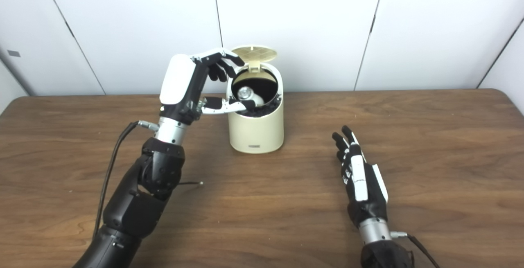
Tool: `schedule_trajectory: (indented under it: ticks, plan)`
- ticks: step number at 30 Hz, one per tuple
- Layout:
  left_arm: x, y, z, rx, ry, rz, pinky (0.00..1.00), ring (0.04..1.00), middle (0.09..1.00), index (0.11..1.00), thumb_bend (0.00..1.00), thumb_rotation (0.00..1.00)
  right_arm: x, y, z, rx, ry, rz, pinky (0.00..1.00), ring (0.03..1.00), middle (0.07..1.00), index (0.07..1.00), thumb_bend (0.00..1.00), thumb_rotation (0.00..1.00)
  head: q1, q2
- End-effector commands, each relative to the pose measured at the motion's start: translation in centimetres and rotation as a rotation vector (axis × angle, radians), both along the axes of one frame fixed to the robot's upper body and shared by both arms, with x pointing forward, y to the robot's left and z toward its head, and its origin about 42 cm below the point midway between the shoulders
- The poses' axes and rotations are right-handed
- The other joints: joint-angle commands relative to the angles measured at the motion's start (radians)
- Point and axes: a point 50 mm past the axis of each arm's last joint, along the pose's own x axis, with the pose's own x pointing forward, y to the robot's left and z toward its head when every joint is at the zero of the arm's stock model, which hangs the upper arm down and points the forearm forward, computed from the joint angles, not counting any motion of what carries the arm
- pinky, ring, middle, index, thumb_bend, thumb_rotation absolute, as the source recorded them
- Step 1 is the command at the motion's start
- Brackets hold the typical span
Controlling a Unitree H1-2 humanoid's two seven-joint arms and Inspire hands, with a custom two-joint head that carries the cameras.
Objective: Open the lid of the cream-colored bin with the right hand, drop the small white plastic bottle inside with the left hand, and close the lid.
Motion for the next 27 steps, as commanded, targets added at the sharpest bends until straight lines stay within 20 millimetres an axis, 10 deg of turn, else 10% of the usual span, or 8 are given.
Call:
schedule_trajectory:
  ticks: [1, 10, 21, 23, 27]
  plan:
    - [-0.7, 0.6, 2.6, -0.067, -0.106, -0.037, 0.35, 0.391, 0.448, 0.554, 0.65, 0.05, -0.1, -0.2, -0.2, 0.009, -0.007, -0.004, 1.0, 0.982, 0.922, 0.962, 0.63, 0.96, -0.001, 0.003]
    - [-3.5, 4.9, 3.8, -0.103, -0.229, 0.015, 0.35, 0.426, 0.507, 0.469, 0.5, 0.0, -0.2, -0.4, 0.2, 0.025, -0.024, -0.01, 1.0, 0.975, 0.918, 0.947, 0.61, 0.94, 0.0, 0.005]
    - [-5.8, 6.8, 0.6, -0.339, 0.073, 0.099, 0.3, 0.378, 0.46, 0.531, 0.51, 0.0, 0.2, -1.3, 1.2, 0.05, -0.066, 0.032, 1.0, 0.999, 0.951, 0.975, 0.61, 0.95, 0.008, 0.007]
    - [-6.1, 6.7, -0.1, -0.359, 0.188, 0.099, 0.36, 0.449, 0.523, 0.502, 0.5, 0.07, 0.6, -1.7, 1.7, 0.031, -0.076, 0.037, 1.0, 1.0, 0.962, 0.974, 0.63, 0.96, 0.007, 0.007]
    - [-7.1, 6.2, -1.7, -0.406, 0.374, 0.068, 0.54, 0.634, 0.689, 0.713, 0.49, 0.68, 1.6, -2.2, 3.7, 0.001, -0.105, 0.029, 1.0, 1.0, 0.97, 0.967, 0.67, 0.96, 0.004, 0.013]
